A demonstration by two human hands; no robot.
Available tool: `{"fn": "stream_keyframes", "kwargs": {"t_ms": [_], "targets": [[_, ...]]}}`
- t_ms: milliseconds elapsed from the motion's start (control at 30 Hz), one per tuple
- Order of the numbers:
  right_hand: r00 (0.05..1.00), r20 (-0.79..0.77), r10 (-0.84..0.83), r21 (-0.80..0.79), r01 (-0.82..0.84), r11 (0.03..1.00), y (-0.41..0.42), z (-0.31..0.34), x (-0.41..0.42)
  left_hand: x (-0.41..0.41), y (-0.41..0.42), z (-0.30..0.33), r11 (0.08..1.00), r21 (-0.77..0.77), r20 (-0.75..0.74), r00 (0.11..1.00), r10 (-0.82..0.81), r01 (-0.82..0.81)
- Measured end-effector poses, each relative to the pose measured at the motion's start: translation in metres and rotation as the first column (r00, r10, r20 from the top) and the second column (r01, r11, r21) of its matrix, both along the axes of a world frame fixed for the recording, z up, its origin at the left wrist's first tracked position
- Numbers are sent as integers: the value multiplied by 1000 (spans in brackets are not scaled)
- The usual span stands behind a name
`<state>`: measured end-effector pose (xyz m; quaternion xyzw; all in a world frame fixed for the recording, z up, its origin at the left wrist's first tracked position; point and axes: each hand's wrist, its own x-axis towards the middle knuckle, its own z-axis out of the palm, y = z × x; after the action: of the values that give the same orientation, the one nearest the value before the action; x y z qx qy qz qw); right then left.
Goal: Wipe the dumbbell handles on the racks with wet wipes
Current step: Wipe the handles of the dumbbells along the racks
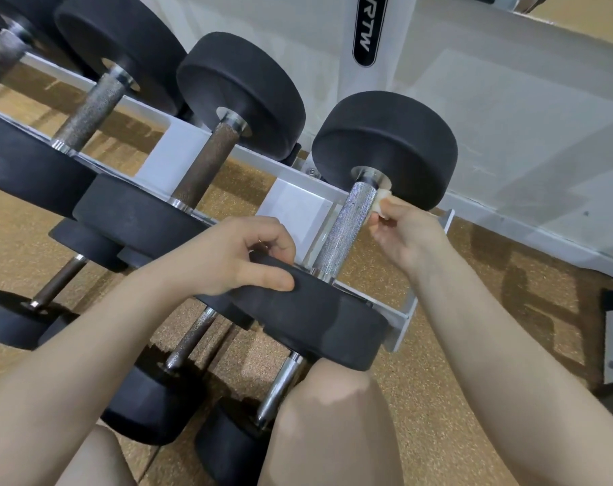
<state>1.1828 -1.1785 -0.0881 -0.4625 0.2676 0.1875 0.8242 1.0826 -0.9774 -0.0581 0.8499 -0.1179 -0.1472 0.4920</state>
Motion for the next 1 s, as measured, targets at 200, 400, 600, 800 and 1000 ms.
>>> {"fn": "stream_keyframes", "kwargs": {"t_ms": [200,400,600,800,1000], "targets": [[983,94,156,-270,-126,955,-2,-3,-32,1,0,0,1000,10,-3,1000,3,-3],[730,157,665,-766,-335,549,-31,4,-76,-1,-1,1,1000,16,23,1000,12,-12],[274,348,897,-852,492,180,-13,28,-10,-6,1,2,996,51,62,995,75,-79],[-80,-70,994,-893,449,-26,4,12,8,-12,12,5,997,60,99,994,37,-44],[-205,-156,966,-984,119,-133,16,20,-18,-16,11,-3,995,19,113,989,92,-94]]}}
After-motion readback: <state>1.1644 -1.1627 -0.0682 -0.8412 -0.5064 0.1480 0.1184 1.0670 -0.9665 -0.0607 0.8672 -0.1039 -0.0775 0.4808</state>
